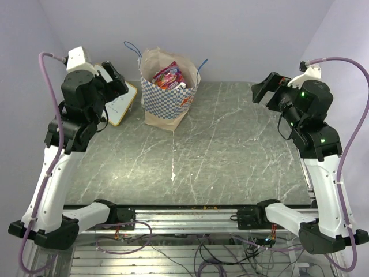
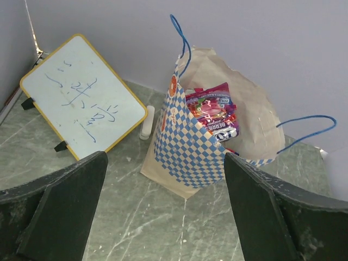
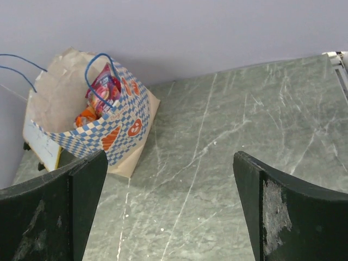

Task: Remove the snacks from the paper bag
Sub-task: Move the paper bag to the center of the board.

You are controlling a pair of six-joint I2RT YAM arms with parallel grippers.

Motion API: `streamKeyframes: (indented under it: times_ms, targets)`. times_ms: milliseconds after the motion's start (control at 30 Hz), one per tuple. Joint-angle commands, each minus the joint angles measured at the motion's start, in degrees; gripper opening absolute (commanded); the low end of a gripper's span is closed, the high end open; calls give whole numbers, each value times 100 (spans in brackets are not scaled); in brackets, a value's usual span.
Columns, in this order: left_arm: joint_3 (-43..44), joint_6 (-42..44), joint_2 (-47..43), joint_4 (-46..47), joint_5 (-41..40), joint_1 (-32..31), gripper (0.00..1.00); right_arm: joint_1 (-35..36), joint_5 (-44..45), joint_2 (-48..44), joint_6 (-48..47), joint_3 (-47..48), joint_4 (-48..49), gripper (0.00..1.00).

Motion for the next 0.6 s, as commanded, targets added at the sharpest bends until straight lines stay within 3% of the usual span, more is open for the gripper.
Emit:
streamKeyframes:
  times_ms: [0, 267, 567]
  targets:
    - [349, 69, 397, 100, -67, 119, 99, -12, 286, 84, -22, -55, -125, 100]
    - [736, -38, 1261, 187, 193, 382, 98, -12, 436, 647, -31, 100, -125, 100]
    - [1257, -429, 2203, 312, 1413, 923, 98, -17, 421, 1391, 255, 202, -170, 100]
